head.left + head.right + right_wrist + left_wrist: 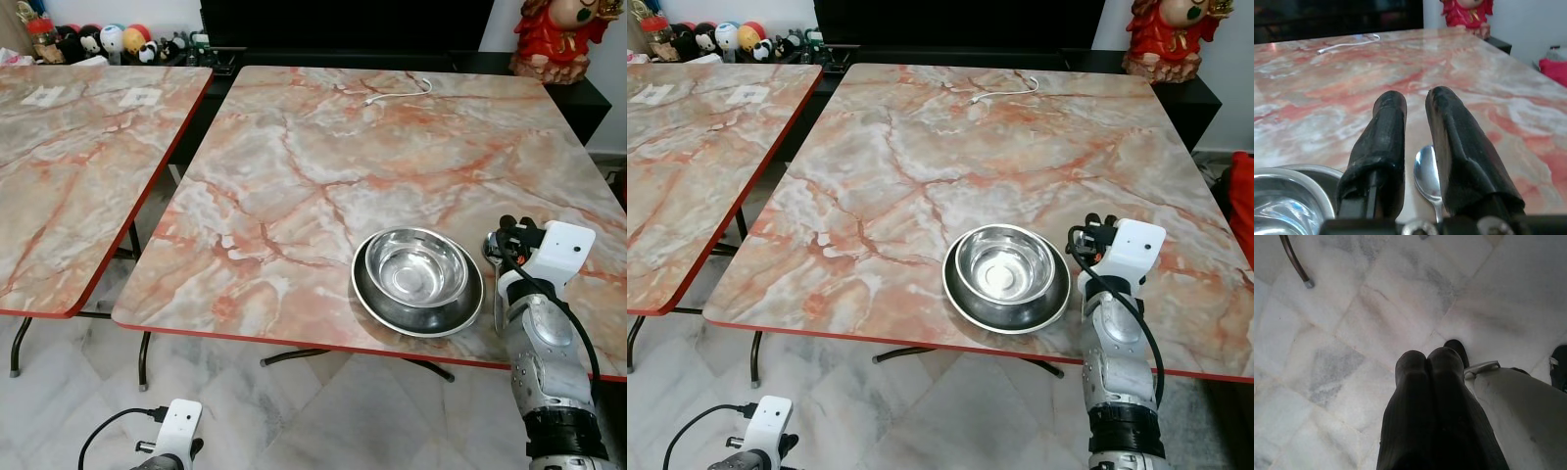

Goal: Setting the table

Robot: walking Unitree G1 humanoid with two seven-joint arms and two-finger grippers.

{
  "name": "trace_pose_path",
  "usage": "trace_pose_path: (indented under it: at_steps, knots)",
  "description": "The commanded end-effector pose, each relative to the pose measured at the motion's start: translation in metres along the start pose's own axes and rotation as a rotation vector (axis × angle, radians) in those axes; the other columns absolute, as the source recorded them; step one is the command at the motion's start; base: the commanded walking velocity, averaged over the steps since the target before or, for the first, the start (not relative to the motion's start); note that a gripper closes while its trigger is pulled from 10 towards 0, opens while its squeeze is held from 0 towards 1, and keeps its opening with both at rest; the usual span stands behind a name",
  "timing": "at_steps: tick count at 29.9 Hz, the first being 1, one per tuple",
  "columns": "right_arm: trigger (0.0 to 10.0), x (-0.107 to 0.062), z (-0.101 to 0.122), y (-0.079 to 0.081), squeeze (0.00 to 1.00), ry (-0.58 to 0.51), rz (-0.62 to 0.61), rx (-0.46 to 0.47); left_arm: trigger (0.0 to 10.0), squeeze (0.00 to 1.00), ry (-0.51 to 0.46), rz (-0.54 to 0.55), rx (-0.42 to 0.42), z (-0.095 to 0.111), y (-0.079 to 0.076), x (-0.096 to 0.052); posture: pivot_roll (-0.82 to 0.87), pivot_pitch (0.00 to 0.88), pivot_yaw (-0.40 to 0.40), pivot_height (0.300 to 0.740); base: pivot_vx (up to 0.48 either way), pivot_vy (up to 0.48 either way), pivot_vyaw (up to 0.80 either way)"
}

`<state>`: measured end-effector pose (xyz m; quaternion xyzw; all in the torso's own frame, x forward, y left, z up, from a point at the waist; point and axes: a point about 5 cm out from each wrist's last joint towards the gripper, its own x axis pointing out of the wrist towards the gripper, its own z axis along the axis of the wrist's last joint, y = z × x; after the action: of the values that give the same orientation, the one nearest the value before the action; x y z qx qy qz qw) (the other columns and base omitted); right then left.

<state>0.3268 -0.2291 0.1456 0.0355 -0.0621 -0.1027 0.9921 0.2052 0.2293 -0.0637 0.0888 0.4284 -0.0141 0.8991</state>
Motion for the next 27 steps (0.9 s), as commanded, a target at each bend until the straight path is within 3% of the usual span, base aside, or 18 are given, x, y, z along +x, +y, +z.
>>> trace_pose_path:
  at_steps: [1, 4, 11, 27]
  knots:
    - [10.0, -0.001, 0.007, 0.004, 0.00, -0.047, 0.018, -0.003, 10.0, 0.00, 0.047, 0.010, -0.016, -0.013, 0.003, -0.003, 0.06, 0.070, 0.010, 0.740, 0.000, 0.480, 0.80]
    - [10.0, -0.001, 0.009, 0.009, 0.00, -0.060, 0.034, -0.005, 10.0, 0.00, 0.050, 0.009, -0.009, -0.013, 0.004, -0.003, 0.07, 0.059, 0.014, 0.740, 0.000, 0.480, 0.80]
    - [10.0, -0.003, 0.005, 0.021, 0.00, -0.051, 0.060, 0.026, 10.0, 0.00, 0.050, 0.019, -0.003, -0.014, 0.006, -0.004, 0.09, 0.036, 0.022, 0.740, 0.000, 0.480, 0.00]
    - [10.0, -0.004, 0.004, 0.031, 0.00, -0.057, 0.082, 0.033, 10.0, 0.00, 0.054, 0.016, 0.010, -0.016, 0.006, -0.004, 0.08, 0.010, 0.022, 0.740, 0.000, 0.480, 0.00]
